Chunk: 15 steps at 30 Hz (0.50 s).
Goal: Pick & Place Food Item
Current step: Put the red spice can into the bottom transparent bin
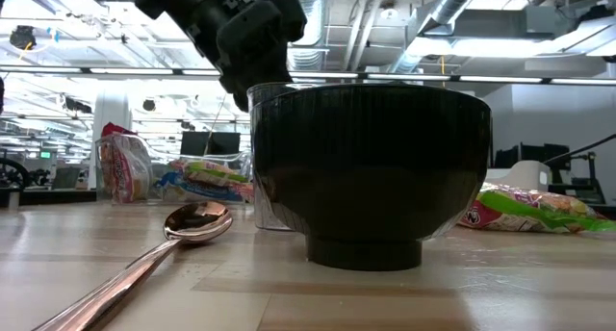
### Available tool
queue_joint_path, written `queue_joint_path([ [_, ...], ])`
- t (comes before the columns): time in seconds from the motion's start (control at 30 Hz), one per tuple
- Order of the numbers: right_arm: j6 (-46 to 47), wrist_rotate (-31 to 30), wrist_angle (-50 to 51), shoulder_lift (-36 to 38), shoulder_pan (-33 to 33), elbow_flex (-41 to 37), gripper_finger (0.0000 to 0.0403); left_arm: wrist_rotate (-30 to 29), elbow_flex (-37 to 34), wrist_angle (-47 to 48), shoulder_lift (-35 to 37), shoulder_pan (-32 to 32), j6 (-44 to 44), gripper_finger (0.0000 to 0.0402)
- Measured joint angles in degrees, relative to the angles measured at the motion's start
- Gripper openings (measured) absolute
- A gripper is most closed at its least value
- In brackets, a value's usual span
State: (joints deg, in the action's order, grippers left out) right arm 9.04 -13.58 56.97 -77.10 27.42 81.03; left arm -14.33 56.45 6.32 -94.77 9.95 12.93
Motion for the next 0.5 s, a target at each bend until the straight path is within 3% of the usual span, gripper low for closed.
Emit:
queue_joint_path([
  [0.5,0.0,0.06,0.0,0.0,0.0,0.0,0.036,1.23,-0.07,0.03,-0.21,-0.08,0.0,0.0226],
])
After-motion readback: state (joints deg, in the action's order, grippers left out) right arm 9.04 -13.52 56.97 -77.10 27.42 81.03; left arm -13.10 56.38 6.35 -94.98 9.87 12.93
